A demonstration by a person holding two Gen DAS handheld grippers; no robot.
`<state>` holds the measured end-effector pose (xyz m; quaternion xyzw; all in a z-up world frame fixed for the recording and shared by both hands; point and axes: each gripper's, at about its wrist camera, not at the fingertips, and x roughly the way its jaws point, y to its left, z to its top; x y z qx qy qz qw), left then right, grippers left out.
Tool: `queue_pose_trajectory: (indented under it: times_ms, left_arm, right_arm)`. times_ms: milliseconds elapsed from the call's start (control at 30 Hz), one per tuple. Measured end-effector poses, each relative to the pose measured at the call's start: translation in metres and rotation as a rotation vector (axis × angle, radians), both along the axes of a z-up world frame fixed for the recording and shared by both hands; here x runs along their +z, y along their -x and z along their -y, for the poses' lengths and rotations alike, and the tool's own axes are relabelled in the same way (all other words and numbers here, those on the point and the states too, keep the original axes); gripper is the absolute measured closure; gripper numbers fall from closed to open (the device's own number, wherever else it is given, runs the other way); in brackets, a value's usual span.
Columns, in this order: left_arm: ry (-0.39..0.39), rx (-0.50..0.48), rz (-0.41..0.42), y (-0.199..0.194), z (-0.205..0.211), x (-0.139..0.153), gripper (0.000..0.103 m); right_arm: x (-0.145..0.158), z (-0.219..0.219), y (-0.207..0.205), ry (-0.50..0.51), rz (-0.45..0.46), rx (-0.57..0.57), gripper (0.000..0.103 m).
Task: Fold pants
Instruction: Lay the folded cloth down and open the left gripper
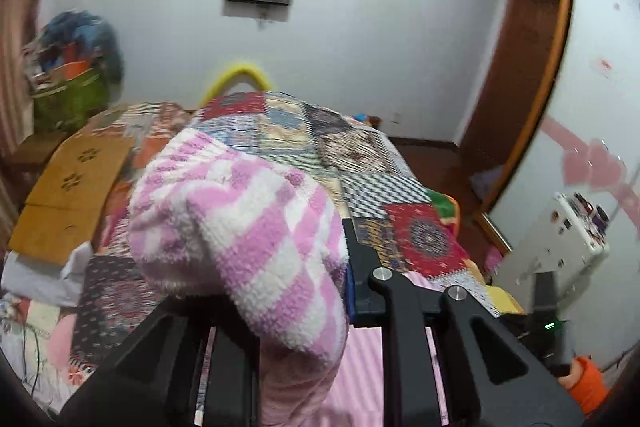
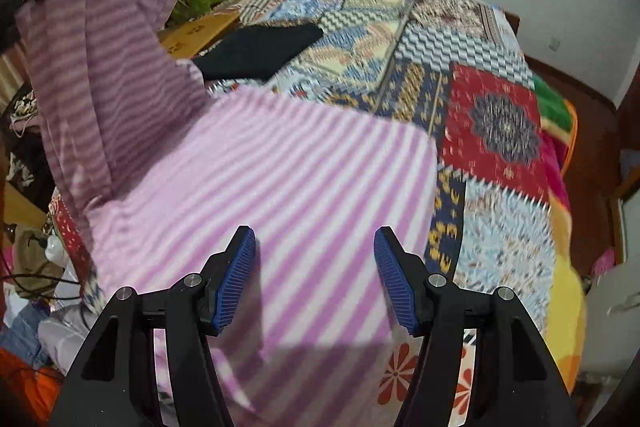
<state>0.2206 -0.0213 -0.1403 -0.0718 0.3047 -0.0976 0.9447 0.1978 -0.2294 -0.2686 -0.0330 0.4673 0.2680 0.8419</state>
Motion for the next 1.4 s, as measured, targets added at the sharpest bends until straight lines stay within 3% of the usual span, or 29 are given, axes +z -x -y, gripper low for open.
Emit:
queue_pose_trajectory:
  times_ms: [100,200,433,567,733,900,1100,1167,1300,1400]
  left_arm:
    - [-0.014,-0.055,-0.017,-0.011,0.034,-0.002,0.085]
    - [-0.014,-0.115,-0.048,-0.022,0.067,-0.008,0.086]
    - [-0.003,-0.263,-0.11,-0.031,0.141,-0.03,0.088]
    - [-0.038,-0.345,-0.155,-0.025,0.178,-0.052,0.088]
    - [-0.105,-0.434,-0.242,-0.005,0.204,-0.088,0.088]
    - [-0.205,-0.504,-0.264,0.022,0.222,-0.113,0.088]
    - [-0.231,-0.527,-0.336,0.038,0.224,-0.135,0.086]
    - [-0.227,-0.523,-0.344,0.044,0.223,-0.136,0.082]
    - [-0.154,-0.551,-0.37,0.048,0.218,-0.124,0.045]
    - [-0.15,-0.549,-0.323,0.054,0.213,-0.106,0.043]
  right_arm:
    - [-0.013,0.009,0.002,-0.06,-0.033,-0.005,0.044]
    - [-0.006,0.016,0.003,-0.093,-0.023,-0.008,0.044]
    - [0.001,0.051,0.017,-0.094,0.006,-0.066,0.044]
    - [-0.003,0.08,0.019,-0.097,-0.01,-0.141,0.044]
    - [0.001,0.112,0.034,-0.118,-0.001,-0.239,0.044]
    - [0.01,0.133,0.043,-0.146,0.025,-0.311,0.044]
    - [0.025,0.137,0.051,-0.157,0.071,-0.329,0.044]
    - [0.03,0.134,0.053,-0.156,0.087,-0.326,0.044]
    - [0.038,0.131,0.057,-0.157,0.116,-0.322,0.044]
    - [0.047,0.129,0.059,-0.16,0.144,-0.318,0.044]
